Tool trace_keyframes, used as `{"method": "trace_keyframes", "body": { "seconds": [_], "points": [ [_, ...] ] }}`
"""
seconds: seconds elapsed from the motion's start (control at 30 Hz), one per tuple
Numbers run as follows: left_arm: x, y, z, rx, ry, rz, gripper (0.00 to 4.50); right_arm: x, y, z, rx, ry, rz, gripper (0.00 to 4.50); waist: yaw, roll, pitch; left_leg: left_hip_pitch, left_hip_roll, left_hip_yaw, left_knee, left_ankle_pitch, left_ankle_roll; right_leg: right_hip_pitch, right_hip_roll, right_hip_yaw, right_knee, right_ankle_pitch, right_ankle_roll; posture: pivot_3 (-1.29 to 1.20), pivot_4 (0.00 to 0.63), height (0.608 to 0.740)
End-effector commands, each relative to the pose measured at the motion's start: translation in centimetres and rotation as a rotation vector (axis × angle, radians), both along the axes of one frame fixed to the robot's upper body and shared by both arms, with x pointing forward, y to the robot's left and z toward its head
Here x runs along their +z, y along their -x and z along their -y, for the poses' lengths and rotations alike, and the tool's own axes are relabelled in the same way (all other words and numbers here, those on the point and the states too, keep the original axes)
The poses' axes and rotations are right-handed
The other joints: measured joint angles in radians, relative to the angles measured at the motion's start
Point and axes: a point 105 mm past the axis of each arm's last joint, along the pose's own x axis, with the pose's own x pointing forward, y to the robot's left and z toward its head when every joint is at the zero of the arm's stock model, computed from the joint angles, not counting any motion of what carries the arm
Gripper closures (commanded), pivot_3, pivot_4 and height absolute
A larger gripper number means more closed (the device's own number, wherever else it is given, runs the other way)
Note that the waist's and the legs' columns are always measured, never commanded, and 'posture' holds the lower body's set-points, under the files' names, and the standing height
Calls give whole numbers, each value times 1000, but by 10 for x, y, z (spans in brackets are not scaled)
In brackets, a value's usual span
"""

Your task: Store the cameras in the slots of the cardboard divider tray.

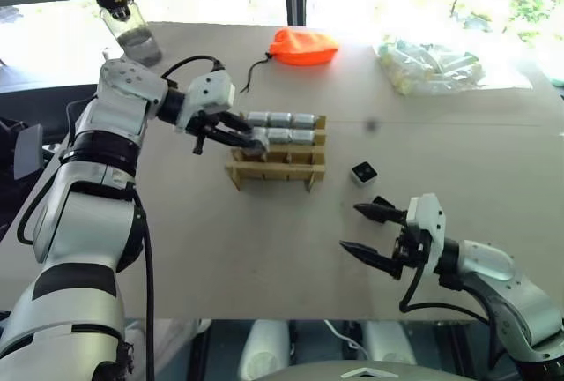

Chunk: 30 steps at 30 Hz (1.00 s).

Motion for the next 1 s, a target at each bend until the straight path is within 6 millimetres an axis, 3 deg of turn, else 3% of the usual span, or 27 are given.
{"method": "trace_keyframes", "body": {
  "seconds": [0.03, 0.37, 0.63, 1.0],
  "points": [
    [3, -2, 0, -11, -28, 5, 3784, 13, 2, 5, -42, -21, 69, 808, -2, 0, 0, 0, 0, 0, 0, 0, 0, 0, 0, 0, 0, 0, 0, 0, 150, 726],
    [2, -8, -2, 2, -110, -6, 3784, 17, -2, 10, -108, -41, 85, 808, 0, -3, -1, 0, 0, -1, 0, 0, 0, 0, 0, 0, 0, 0, 0, 0, 150, 726],
    [15, -9, -9, 27, -99, 20, 3784, 15, -4, 10, -123, -44, 80, 808, 0, -3, -1, 0, 0, -3, 0, 0, 0, 0, 0, 0, 1, 0, 0, 0, 150, 726],
    [11, -5, -13, 34, -113, -13, 3784, 17, -11, 12, -128, -36, 92, 808, -1, -5, 0, -1, 0, -7, 0, 0, 1, 0, 0, -1, 0, 0, 0, 0, 150, 726]
  ]
}}
